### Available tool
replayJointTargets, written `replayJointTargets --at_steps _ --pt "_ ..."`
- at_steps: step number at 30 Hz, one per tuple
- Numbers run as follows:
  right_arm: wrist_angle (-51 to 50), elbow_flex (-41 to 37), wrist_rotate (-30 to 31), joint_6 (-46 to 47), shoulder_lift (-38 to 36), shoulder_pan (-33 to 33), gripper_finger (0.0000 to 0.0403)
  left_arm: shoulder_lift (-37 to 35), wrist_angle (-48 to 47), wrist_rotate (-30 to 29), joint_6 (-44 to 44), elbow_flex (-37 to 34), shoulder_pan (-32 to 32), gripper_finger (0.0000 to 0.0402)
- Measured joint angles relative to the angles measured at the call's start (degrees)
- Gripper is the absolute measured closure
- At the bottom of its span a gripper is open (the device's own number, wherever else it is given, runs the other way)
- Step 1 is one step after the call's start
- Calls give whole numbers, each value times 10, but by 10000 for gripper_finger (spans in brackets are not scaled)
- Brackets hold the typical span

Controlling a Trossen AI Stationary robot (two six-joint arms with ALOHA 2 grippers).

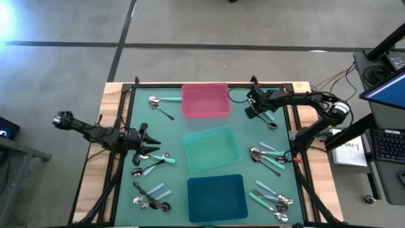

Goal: Sort silverware by color (type)
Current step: Put the green spoon into the pink bin

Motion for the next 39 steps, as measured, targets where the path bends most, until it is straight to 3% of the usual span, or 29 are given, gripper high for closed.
replayJointTargets --at_steps 12,18,27,39 --pt "-19 -7 -7 4 -1 -32 278 0 0 0 0 0 0 306" --pt "-15 -14 -51 5 -3 -46 306 0 0 0 0 0 0 306" --pt "-13 -20 -60 2 -3 -46 373 0 0 0 0 0 0 306" --pt "-13 49 -101 -2 -42 -30 373 0 0 0 0 0 0 306"
